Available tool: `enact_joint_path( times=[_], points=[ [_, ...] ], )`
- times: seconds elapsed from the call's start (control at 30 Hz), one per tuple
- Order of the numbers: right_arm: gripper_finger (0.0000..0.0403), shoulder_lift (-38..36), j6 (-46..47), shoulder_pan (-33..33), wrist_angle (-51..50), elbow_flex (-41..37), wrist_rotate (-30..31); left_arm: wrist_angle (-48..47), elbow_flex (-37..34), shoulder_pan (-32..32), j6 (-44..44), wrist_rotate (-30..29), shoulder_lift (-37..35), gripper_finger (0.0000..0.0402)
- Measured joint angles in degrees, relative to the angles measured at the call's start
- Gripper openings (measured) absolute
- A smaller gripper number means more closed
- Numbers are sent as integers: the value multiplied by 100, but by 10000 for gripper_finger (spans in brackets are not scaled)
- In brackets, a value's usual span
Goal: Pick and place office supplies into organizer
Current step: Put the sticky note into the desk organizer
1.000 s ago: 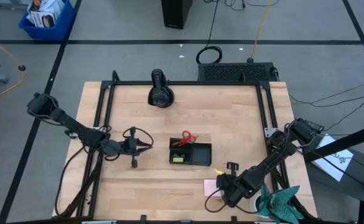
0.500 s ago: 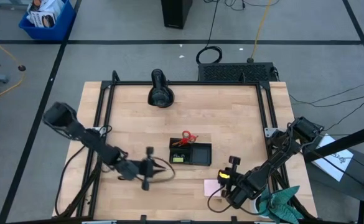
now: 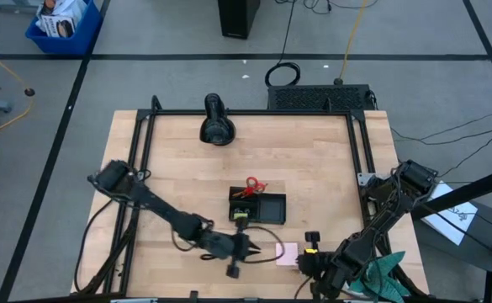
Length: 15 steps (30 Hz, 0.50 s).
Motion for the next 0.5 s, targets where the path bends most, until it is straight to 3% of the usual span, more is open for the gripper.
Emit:
enact_joint_path(
  times=[0.23,0.5],
  points=[
    [121,-2,-240,122,254,0,4,-128,613,218,-318,340,811,37],
    [252,291,-896,53,814,9,-5,-94,829,402,-364,426,984,37]
  ],
)
